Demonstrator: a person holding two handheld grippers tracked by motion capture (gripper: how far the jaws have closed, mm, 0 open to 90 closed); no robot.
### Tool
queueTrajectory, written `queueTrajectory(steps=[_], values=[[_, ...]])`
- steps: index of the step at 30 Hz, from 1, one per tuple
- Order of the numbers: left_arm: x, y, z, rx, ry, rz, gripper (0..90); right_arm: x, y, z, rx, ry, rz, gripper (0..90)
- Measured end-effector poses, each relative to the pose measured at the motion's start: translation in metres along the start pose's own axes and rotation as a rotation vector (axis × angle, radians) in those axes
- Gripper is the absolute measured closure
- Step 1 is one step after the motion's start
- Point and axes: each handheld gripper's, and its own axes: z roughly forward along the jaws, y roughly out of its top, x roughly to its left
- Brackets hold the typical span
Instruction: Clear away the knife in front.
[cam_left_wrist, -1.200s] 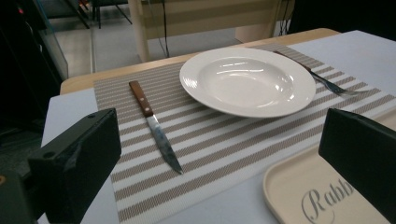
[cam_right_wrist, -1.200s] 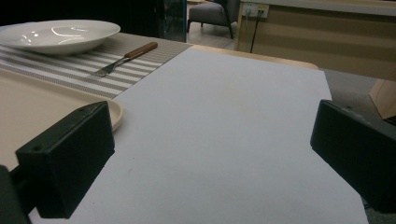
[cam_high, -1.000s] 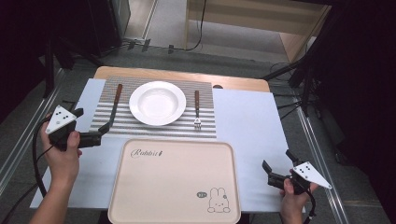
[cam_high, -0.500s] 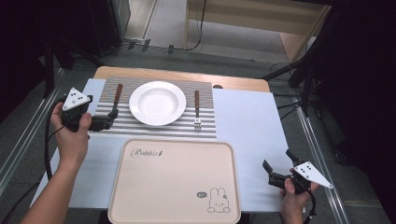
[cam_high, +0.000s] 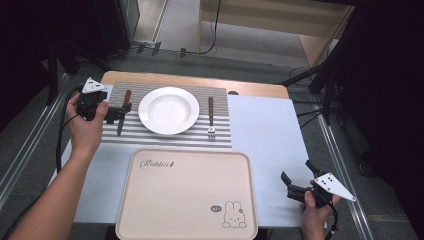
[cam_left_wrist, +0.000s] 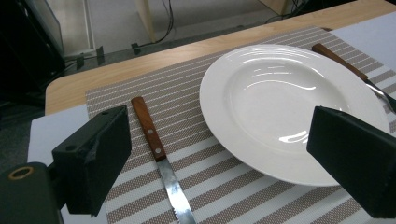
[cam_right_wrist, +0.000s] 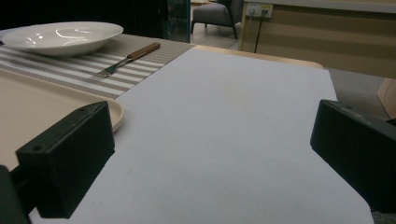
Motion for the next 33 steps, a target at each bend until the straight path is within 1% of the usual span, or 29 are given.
queueTrajectory(steps=[2, 3, 4, 5, 6, 7, 8, 11, 12, 13, 14, 16, 17, 18, 19, 20, 22, 24, 26, 27, 28, 30, 31, 33], values=[[0.003, 0.002, 0.005, 0.014, -0.008, -0.014, 6.5, 0.000, 0.000, 0.000, 0.002, -0.001, 0.000, 0.0], [0.005, 0.003, 0.009, 0.017, -0.008, -0.033, 10.4, 0.000, 0.000, 0.000, 0.002, -0.001, 0.000, 0.0], [0.007, 0.003, 0.012, 0.024, 0.003, -0.040, 14.8, 0.000, 0.000, 0.001, 0.003, 0.000, 0.000, 0.0], [0.008, 0.004, 0.015, 0.039, 0.011, -0.037, 14.7, 0.000, 0.000, 0.001, 0.004, 0.001, -0.001, 0.0], [0.010, 0.005, 0.018, 0.053, 0.005, -0.041, 14.8, 0.000, 0.000, 0.001, 0.005, 0.003, -0.002, 0.0], [0.010, 0.005, 0.018, 0.053, 0.005, -0.041, 14.7, 0.000, 0.000, 0.001, 0.005, 0.003, -0.002, 0.0], [0.013, 0.007, 0.025, 0.071, 0.002, -0.060, 14.7, 0.000, 0.000, 0.001, 0.003, 0.004, -0.005, 0.0], [0.017, 0.009, 0.034, 0.105, 0.004, -0.084, 14.9, 0.000, 0.000, 0.002, 0.005, 0.005, -0.003, 0.0], [0.018, 0.009, 0.038, 0.123, 0.006, -0.100, 16.6, 0.000, 0.000, 0.002, 0.006, 0.005, -0.002, 0.0], [0.018, 0.009, 0.038, 0.123, 0.006, -0.100, 19.7, 0.001, 0.000, 0.002, 0.006, 0.005, -0.002, 0.0], [0.021, 0.010, 0.044, 0.153, 0.012, -0.125, 22.7, 0.001, 0.000, 0.002, 0.007, 0.005, -0.003, 0.0], [0.022, 0.011, 0.050, 0.170, 0.010, -0.140, 23.9, 0.001, 0.000, 0.002, 0.009, 0.005, -0.004, 0.0], [0.022, 0.011, 0.053, 0.179, 0.021, -0.143, 24.0, 0.001, 0.000, 0.002, 0.009, 0.005, -0.006, 0.0], [0.022, 0.010, 0.056, 0.186, 0.024, -0.147, 26.4, 0.001, 0.000, 0.002, 0.010, 0.003, -0.009, 0.0], [0.023, 0.010, 0.060, 0.210, 0.027, -0.145, 29.0, 0.001, 0.000, 0.002, 0.011, 0.003, -0.009, 0.0], [0.024, 0.010, 0.063, 0.223, 0.026, -0.147, 29.2, 0.002, 0.000, 0.003, 0.015, 0.002, -0.012, 0.0], [0.026, 0.010, 0.071, 0.259, 0.039, -0.154, 30.9, 0.002, 0.001, 0.003, 0.016, 0.001, -0.016, 0.0], [0.029, 0.011, 0.076, 0.284, 0.057, -0.168, 33.1, 0.003, 0.001, 0.003, 0.019, 0.001, -0.018, 0.0], [0.030, 0.011, 0.080, 0.299, 0.073, -0.175, 36.6, 0.003, 0.001, 0.003, 0.020, 0.002, -0.019, 0.0], [0.031, 0.010, 0.082, 0.305, 0.078, -0.174, 37.9, 0.003, 0.001, 0.003, 0.019, 0.002, -0.020, 0.0], [0.031, 0.010, 0.084, 0.322, 0.084, -0.172, 41.8, 0.003, 0.001, 0.003, 0.020, 0.002, -0.019, 0.0], [0.032, 0.010, 0.088, 0.352, 0.095, -0.163, 42.7, 0.003, 0.001, 0.004, 0.021, 0.001, -0.020, 0.0], [0.033, 0.010, 0.090, 0.364, 0.096, -0.162, 42.7, 0.003, 0.001, 0.003, 0.021, 0.000, -0.021, 0.0], [0.034, 0.010, 0.093, 0.374, 0.090, -0.172, 44.1, 0.003, 0.001, 0.004, 0.020, 0.000, -0.026, 0.0]])
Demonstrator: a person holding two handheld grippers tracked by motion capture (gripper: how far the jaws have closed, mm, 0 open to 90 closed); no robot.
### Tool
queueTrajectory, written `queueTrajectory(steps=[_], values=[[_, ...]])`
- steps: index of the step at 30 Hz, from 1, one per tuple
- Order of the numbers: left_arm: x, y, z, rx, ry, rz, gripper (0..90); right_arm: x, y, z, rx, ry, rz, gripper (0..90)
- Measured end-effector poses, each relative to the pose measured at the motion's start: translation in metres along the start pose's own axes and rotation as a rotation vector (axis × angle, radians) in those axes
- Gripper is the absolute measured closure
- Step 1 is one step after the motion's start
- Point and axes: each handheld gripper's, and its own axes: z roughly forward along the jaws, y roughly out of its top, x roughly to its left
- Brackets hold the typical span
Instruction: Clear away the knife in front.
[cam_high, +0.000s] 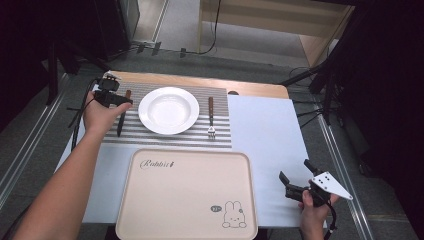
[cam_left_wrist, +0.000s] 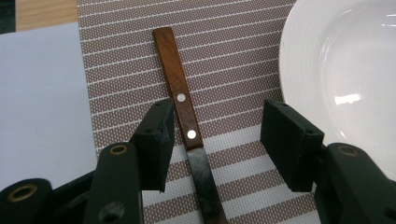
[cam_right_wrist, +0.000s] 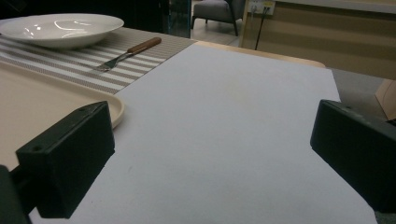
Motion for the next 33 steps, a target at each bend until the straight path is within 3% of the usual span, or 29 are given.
queueTrajectory(steps=[2, 4, 8, 15, 18, 25, 33], values=[[0.001, 0.002, 0.002, 0.007, 0.006, -0.014, 48.7, 0.000, 0.000, 0.000, 0.000, 0.000, -0.001, 0.0], [0.001, 0.004, 0.005, 0.034, 0.037, -0.024, 54.2, 0.000, 0.000, 0.000, 0.001, 0.000, -0.001, 0.0], [0.007, 0.006, 0.008, 0.036, 0.023, -0.088, 57.0, 0.000, 0.000, 0.001, 0.002, -0.002, -0.002, 0.0], [0.008, 0.010, 0.015, 0.071, 0.040, -0.089, 60.1, 0.001, 0.000, 0.001, 0.004, -0.001, -0.004, 0.0], [0.009, 0.010, 0.018, 0.078, 0.052, -0.117, 62.4, 0.001, 0.000, 0.001, 0.005, 0.000, -0.006, 0.0], [0.008, 0.008, 0.029, 0.109, 0.051, -0.104, 65.5, 0.001, 0.000, 0.001, 0.006, 0.002, -0.009, 0.0], [0.008, 0.007, 0.038, 0.118, 0.083, -0.110, 65.6, 0.001, 0.000, 0.001, 0.008, 0.002, -0.009, 0.0]])
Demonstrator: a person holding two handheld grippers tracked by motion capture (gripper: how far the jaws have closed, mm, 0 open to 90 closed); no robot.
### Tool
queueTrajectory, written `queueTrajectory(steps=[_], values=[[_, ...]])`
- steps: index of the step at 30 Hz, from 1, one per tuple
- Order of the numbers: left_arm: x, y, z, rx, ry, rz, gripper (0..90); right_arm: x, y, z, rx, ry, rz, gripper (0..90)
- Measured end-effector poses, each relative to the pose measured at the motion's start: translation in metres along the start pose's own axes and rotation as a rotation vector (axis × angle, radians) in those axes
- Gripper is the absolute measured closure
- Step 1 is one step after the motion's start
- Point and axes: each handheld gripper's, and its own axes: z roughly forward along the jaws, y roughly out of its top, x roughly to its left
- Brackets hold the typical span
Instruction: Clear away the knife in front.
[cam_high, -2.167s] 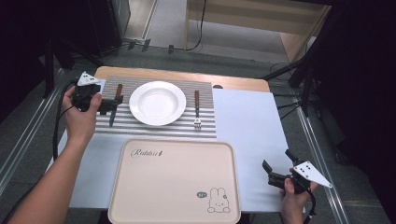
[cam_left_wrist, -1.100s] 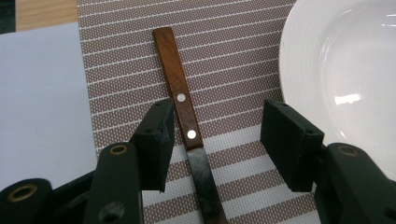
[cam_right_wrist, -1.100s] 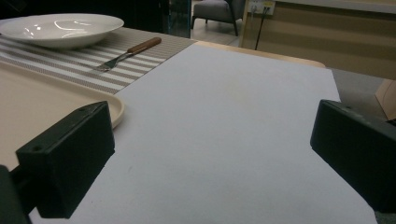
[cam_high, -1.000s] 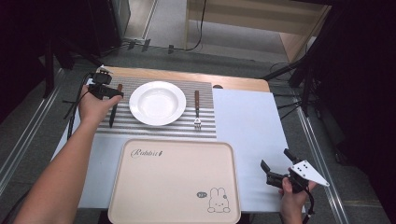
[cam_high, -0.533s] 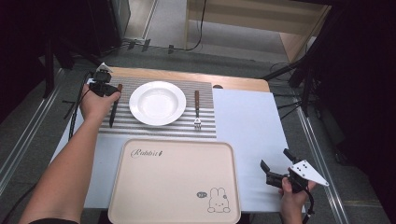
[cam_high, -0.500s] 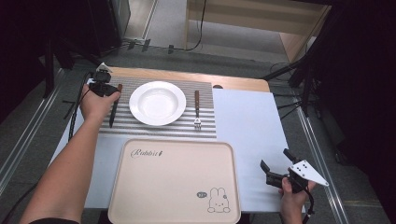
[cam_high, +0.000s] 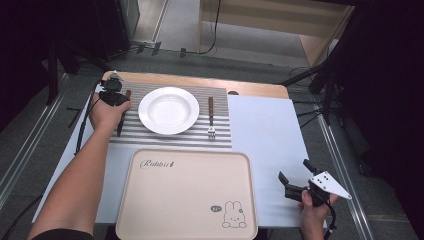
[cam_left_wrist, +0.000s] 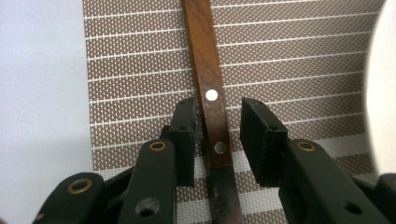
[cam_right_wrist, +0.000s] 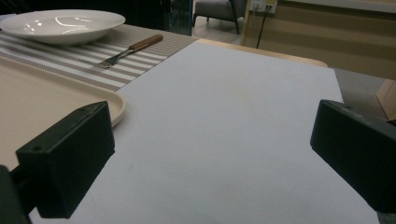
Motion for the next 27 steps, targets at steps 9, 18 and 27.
queueTrajectory(steps=[9, 18, 27], values=[[-0.0048, -0.0016, 0.0015, 0.007, 0.049, 0.052, 68.1, 0.0003, 0.0000, 0.0004, 0.002, 0.001, -0.004, 0.0], [-0.0054, -0.0005, 0.0004, 0.041, 0.033, 0.030, 76.2, 0.0005, 0.0000, 0.0005, 0.004, 0.000, -0.003, 0.0], [-0.0034, 0.0000, -0.0002, 0.042, 0.020, 0.002, 76.5, 0.0003, 0.0000, 0.0007, 0.004, -0.001, -0.003, 0.0]])
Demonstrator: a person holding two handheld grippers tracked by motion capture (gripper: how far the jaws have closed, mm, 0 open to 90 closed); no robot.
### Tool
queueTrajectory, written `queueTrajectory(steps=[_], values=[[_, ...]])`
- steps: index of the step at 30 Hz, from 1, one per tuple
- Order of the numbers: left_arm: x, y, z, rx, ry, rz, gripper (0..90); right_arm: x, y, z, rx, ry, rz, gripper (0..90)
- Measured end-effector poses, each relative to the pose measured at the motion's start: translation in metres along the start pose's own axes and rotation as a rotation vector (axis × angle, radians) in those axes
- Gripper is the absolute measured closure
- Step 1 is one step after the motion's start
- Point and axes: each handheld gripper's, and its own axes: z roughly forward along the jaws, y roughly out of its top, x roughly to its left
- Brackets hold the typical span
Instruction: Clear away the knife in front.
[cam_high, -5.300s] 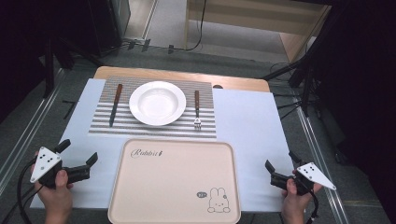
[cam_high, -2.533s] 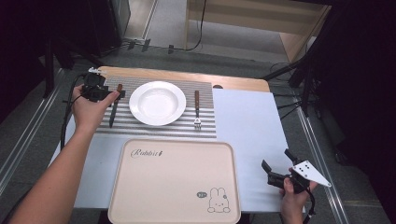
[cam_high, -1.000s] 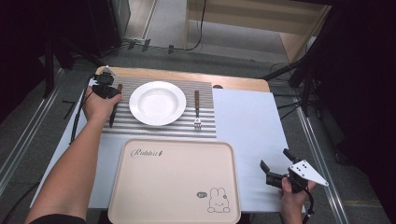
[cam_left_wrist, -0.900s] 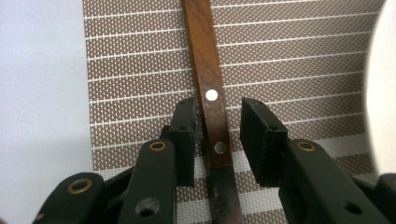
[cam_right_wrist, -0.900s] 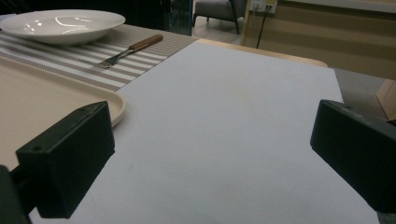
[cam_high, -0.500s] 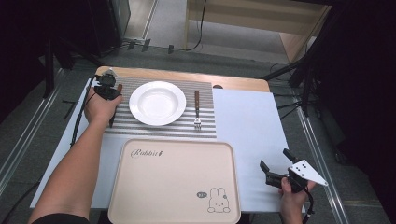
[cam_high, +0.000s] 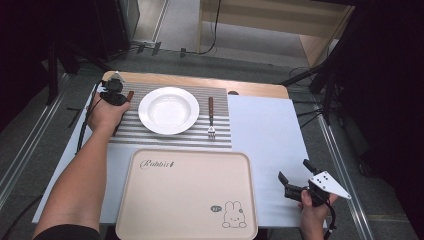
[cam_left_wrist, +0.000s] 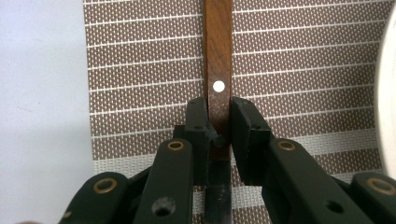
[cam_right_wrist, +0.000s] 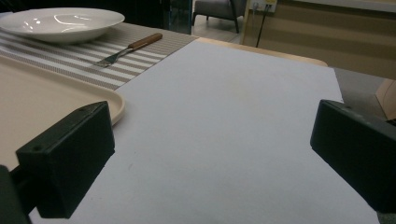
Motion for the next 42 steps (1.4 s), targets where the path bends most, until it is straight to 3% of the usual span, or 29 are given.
queueTrajectory(steps=[6, 10, 14, 25, 35, 42], values=[[-0.001, -0.001, -0.002, -0.004, -0.017, 0.004, 76.6, 0.000, 0.000, 0.000, 0.001, 0.000, 0.000, 0.0], [-0.006, 0.000, -0.012, -0.042, -0.025, 0.014, 76.7, 0.000, 0.000, 0.000, 0.001, 0.003, 0.000, 0.0], [-0.008, -0.001, -0.018, -0.049, -0.024, 0.020, 76.6, -0.001, 0.000, 0.000, -0.001, 0.003, 0.005, 0.0], [-0.012, -0.011, -0.032, -0.070, -0.078, 0.039, 76.7, -0.001, 0.000, 0.000, -0.003, 0.007, 0.003, 0.0], [-0.019, -0.028, -0.047, -0.082, -0.142, 0.054, 76.7, -0.001, 0.000, 0.000, -0.003, 0.007, 0.005, 0.0], [-0.027, -0.043, -0.061, -0.098, -0.158, 0.085, 76.7, -0.001, 0.000, 0.000, -0.003, 0.007, 0.006, 0.0]])
